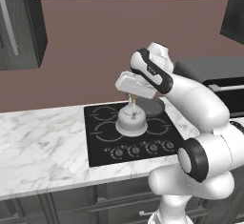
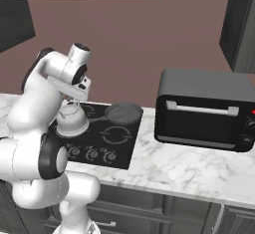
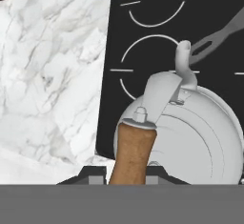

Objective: Pick the kettle from the counter and place it on a stove burner. Then turn the burner on.

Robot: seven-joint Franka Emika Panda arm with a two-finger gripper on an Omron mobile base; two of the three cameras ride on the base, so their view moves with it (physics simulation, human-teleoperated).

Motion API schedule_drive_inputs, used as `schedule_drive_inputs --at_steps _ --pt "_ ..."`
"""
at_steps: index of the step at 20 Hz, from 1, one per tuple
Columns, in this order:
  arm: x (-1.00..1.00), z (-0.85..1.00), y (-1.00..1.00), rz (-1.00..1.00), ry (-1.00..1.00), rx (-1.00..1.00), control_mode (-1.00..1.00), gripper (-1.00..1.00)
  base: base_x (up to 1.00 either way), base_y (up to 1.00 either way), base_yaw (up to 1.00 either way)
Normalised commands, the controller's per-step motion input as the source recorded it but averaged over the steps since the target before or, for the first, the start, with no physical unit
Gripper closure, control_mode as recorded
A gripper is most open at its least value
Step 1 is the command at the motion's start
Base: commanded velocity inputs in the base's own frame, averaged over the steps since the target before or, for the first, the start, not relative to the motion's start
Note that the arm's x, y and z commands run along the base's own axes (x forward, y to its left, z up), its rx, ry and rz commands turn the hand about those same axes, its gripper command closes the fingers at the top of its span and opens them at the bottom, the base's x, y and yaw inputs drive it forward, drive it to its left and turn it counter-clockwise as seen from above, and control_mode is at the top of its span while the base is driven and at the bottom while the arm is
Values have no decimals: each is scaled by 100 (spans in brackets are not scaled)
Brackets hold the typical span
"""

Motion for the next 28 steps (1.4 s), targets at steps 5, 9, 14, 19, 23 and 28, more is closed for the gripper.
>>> schedule_drive_inputs --at_steps 5,9,14,19,23,28 --pt "6 -15 11 0 -10 0 -100 100 0 0 0" --pt "1 -36 8 0 -9 0 -100 100 0 0 0" --pt "8 -39 19 0 0 0 -100 100 0 0 0" --pt "29 -18 21 0 9 3 -100 100 0 0 0" --pt "33 -11 19 0 10 4 -100 100 0 0 0" --pt "29 -9 16 0 4 2 -100 100 0 0 0"
